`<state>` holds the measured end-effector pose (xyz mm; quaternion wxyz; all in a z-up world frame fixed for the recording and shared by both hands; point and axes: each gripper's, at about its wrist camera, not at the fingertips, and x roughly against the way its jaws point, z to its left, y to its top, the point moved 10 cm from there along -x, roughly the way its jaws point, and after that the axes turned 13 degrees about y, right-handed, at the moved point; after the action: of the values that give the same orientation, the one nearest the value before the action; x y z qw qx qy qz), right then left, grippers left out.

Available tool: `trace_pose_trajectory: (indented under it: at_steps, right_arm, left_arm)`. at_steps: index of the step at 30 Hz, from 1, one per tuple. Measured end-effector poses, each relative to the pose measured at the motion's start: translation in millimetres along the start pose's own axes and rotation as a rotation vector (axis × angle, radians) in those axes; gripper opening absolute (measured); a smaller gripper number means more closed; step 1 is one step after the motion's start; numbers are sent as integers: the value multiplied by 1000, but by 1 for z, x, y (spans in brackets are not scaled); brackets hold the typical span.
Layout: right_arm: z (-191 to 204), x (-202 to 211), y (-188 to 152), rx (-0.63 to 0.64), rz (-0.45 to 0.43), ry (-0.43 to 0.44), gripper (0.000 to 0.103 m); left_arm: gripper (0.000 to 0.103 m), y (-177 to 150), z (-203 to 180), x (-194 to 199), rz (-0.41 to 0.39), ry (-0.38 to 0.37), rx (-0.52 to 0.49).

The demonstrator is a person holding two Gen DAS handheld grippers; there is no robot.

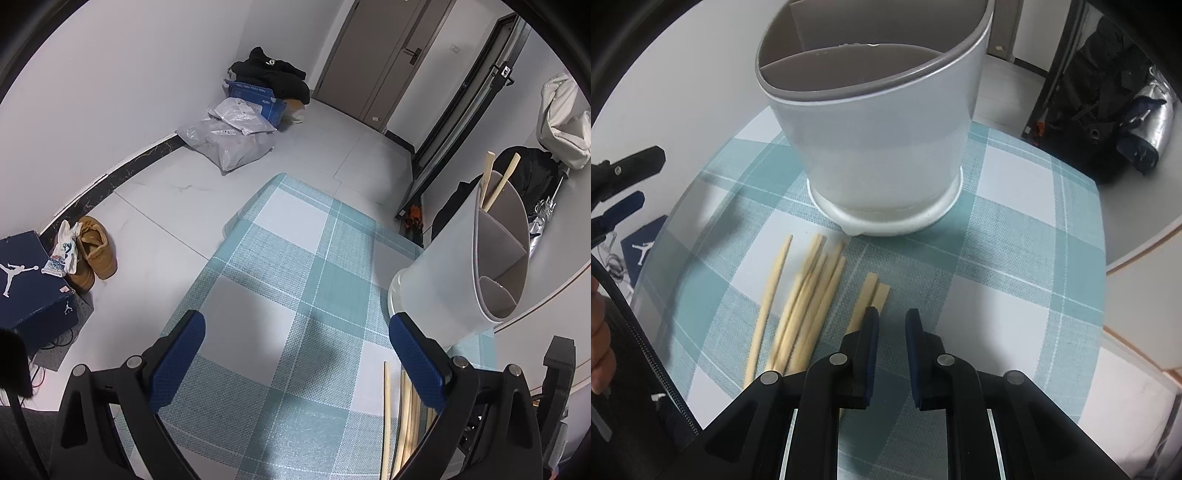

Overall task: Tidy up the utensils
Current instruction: 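Lower the right gripper onto the remaining chopsticks and close on them, then lift the chopsticks with the right gripper toward the utensil holder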

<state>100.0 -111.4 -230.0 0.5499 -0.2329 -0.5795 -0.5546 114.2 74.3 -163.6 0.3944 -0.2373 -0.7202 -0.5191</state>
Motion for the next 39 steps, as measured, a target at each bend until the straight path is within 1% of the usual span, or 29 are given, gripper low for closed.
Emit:
trace_pose_trajectory:
  at_steps: [3, 7, 11, 13, 14, 15, 16, 17, 19, 21, 23, 26, 27, 29, 31, 32, 34, 36, 37, 38, 39]
  right_arm:
    - [7, -3, 1, 1, 2, 15, 15]
    - [11, -5, 0, 54, 13, -37, 17]
    - [8, -2, 8, 0, -2, -7, 17]
    - [8, -3, 13, 0, -8, -5, 17]
    - [8, -3, 16, 2, -14, -5, 15]
    - [9, -5, 18, 1, -19, -4, 9]
    - [10, -7, 18, -2, -24, 3, 9]
    - [9, -5, 20, -16, -30, 25, 7]
    - [-1, -3, 20, -53, -50, 58, 6]
    - [-5, 3, 23, -91, -93, 99, 6]
    - [-8, 12, 27, -133, -150, 140, 6]
    - [-16, 31, 34, -207, -241, 225, 6]
    - [-18, 37, 34, -227, -264, 248, 6]
    - [-23, 50, 37, -269, -322, 330, 6]
    - [-26, 59, 36, -297, -355, 364, 6]
    - [-29, 64, 35, -327, -379, 409, 6]
    - [-38, 70, 32, -368, -407, 461, 6]
    - [-49, 72, 30, -400, -428, 487, 6]
    - [-53, 73, 28, -409, -436, 496, 6]
    - [-56, 74, 27, -418, -443, 504, 6]
    - [-61, 78, 18, -428, -449, 511, 6]
  left_arm:
    - [98, 0, 1, -1, 0, 7, -2]
    - [98, 0, 2, -2, 6, 12, 7]
    - [98, -1, -1, -2, 6, 10, -3]
    - [98, -2, -3, -1, 6, 2, -16]
    - [98, -3, -4, -1, 8, -2, -24]
    - [98, -4, -4, -1, 11, -5, -30]
    - [98, -6, -6, -1, 16, -13, -35]
    - [98, -7, -8, -1, 22, -23, -42]
    - [98, -12, -13, -2, 42, -32, -62]
    - [98, -17, -19, -4, 66, -47, -82]
    - [98, -23, -28, -5, 89, -64, -109]
    - [98, -32, -41, -7, 108, -70, -167]
    - [98, -37, -46, -8, 118, -69, -192]
    - [98, -45, -51, -10, 138, -65, -222]
    - [98, -51, -54, -13, 158, -65, -247]
    - [98, -55, -56, -14, 164, -60, -263]
    - [97, -58, -57, -15, 166, -44, -281]
    - [94, -60, -61, -18, 175, -34, -297]
    - [90, -62, -63, -20, 179, -25, -306]
    - [83, -63, -65, -22, 184, -16, -318]
    - [79, -66, -68, -23, 194, -10, -330]
